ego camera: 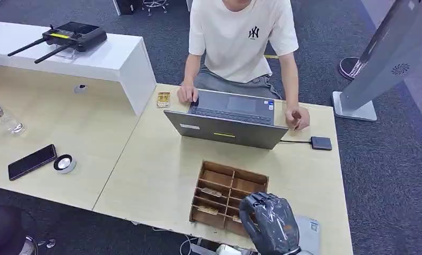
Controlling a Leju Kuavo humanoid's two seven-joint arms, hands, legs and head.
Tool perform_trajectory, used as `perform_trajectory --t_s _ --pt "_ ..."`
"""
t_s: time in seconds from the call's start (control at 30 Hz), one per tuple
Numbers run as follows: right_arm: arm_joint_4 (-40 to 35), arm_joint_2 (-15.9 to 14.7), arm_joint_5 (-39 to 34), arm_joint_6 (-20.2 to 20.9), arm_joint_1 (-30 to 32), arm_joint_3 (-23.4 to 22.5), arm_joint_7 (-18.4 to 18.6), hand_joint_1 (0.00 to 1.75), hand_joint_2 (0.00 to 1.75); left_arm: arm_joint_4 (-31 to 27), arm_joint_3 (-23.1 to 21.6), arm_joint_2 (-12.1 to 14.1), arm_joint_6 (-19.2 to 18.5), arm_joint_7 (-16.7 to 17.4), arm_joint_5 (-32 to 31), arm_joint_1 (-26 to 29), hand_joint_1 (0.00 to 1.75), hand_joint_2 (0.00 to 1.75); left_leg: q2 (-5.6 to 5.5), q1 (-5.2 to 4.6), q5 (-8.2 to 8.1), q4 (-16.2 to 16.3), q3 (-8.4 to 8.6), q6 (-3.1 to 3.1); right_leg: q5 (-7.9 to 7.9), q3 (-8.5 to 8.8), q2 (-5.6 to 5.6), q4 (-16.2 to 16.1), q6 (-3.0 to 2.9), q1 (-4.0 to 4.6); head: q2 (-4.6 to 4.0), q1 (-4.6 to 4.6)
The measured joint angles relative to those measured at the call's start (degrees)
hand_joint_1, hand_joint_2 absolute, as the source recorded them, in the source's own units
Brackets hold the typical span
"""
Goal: Pass the card to the sensor for recognition and then transmit it.
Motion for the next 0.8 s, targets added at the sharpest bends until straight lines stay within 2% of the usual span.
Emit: perform_trajectory --t_s 0.2,0.33,0.4,0.8 --pt "1.99 0.13 0.96 1.31 -0.43 0.09 1.64 1.27 1.75 0.15 -0.94 0.13 0.00 -0.11 0.66 -0.67 0.00 1.75 -0.01 0.00 0.00 0.00 -0.01 0.00 0.00 0.00 0.00 0.00 0.00 0.00 0.00 0.00" --pt "3.06 0.13 1.64 1.72 -0.74 0.11 2.82 0.98 1.75 0.33 -1.33 0.35 0.00 -0.11 0.83 -0.99 0.00 1.75 -0.01 0.00 0.00 0.00 0.00 0.00 0.00 0.00 -0.01 0.00 0.00 0.00 0.00 0.02" --pt "3.37 0.13 2.14 1.75 -0.80 0.11 3.47 0.89 1.75 0.33 -1.42 0.39 0.00 -0.11 0.81 -1.07 0.00 1.75 0.00 0.00 0.00 0.00 0.00 0.00 0.00 0.00 0.00 0.00 0.00 0.00 0.00 0.02" --pt "3.54 0.13 2.56 2.73 -2.05 -0.15 6.69 0.98 1.75 0.33 -1.73 0.50 0.00 1.14 -1.31 -1.23 0.00 1.75 0.00 0.00 0.00 0.00 0.00 0.00 0.00 0.00 0.00 0.00 0.00 0.00 0.00 0.02"
